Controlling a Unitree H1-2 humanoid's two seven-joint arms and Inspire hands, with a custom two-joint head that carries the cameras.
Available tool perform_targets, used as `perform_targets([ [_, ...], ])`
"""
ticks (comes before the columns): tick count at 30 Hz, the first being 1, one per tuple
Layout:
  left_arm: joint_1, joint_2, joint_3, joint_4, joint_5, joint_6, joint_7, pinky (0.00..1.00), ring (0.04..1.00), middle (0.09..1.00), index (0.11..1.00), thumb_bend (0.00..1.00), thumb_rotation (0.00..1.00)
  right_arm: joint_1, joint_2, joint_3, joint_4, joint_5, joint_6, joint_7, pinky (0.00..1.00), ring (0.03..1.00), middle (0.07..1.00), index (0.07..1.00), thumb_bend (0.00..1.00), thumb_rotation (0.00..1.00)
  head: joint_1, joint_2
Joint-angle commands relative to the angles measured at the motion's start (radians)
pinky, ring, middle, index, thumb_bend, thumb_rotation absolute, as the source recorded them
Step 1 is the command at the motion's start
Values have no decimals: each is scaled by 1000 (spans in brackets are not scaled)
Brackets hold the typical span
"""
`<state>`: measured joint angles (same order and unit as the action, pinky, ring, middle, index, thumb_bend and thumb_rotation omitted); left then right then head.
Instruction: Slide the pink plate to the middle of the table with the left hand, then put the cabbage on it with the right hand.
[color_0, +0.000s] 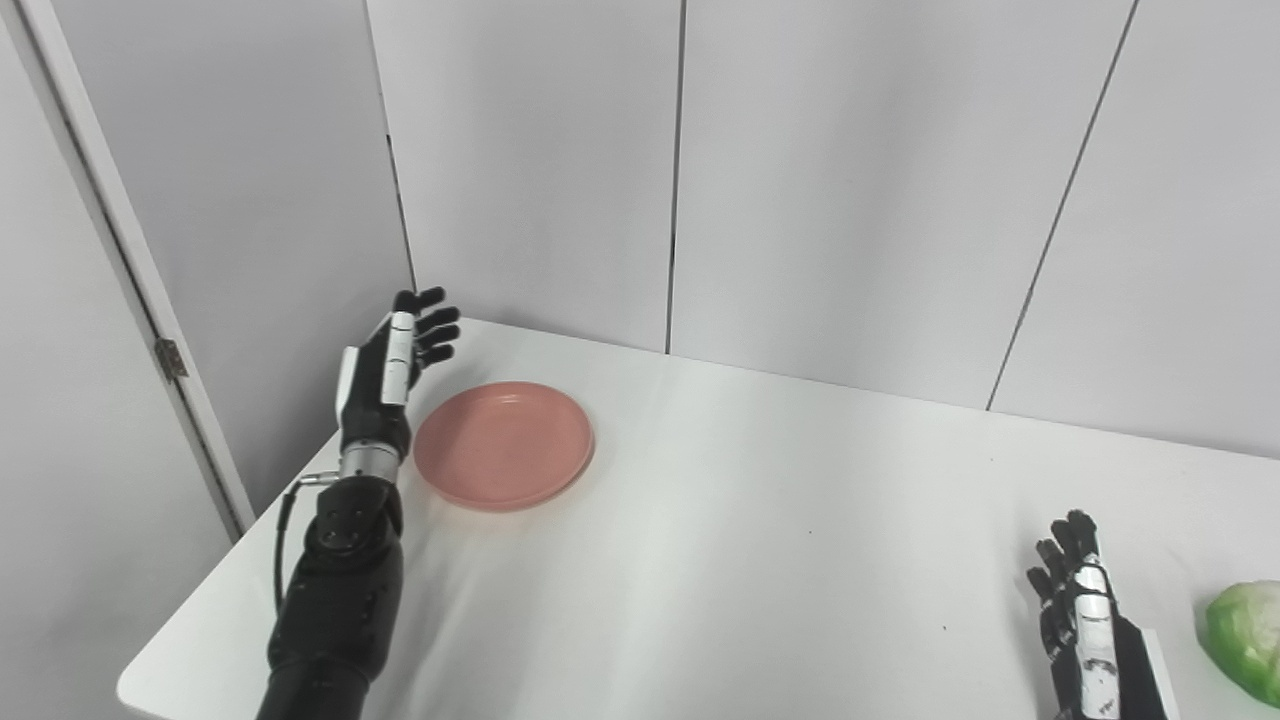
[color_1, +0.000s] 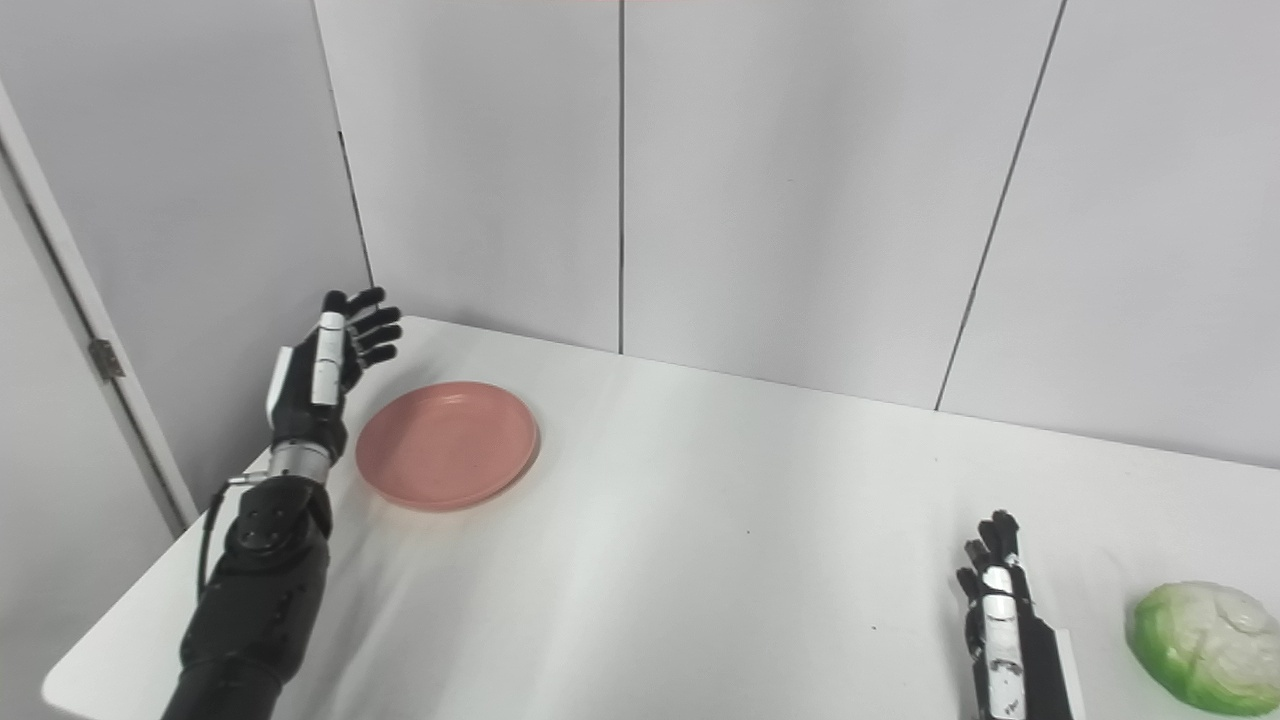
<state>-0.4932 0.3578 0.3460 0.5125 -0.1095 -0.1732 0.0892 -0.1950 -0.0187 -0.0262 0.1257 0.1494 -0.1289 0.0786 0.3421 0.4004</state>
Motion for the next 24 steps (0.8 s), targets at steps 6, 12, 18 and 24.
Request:
perform_targets([
  [6,-108,78,-23,164,24,-105,14,778,746,736,734,796,1000,21,-9,-11,18,10,-38,12,1000,1000,1000,1000,543,941,5,-1],
  [12,-148,96,-34,328,7,-170,-9,777,744,739,747,826,1000,26,-10,-10,10,13,-35,14,1000,1000,1000,1000,559,939,3,2],
  [18,-172,90,-43,445,-14,-224,-29,771,762,758,760,848,1000,27,-10,-11,7,15,-43,16,1000,1000,1000,1000,553,928,-2,10],
  [24,-194,71,-52,540,-49,-242,-72,780,770,759,757,851,1000,33,-10,-8,-7,8,-35,15,1000,1000,1000,1000,537,940,-3,20],
])
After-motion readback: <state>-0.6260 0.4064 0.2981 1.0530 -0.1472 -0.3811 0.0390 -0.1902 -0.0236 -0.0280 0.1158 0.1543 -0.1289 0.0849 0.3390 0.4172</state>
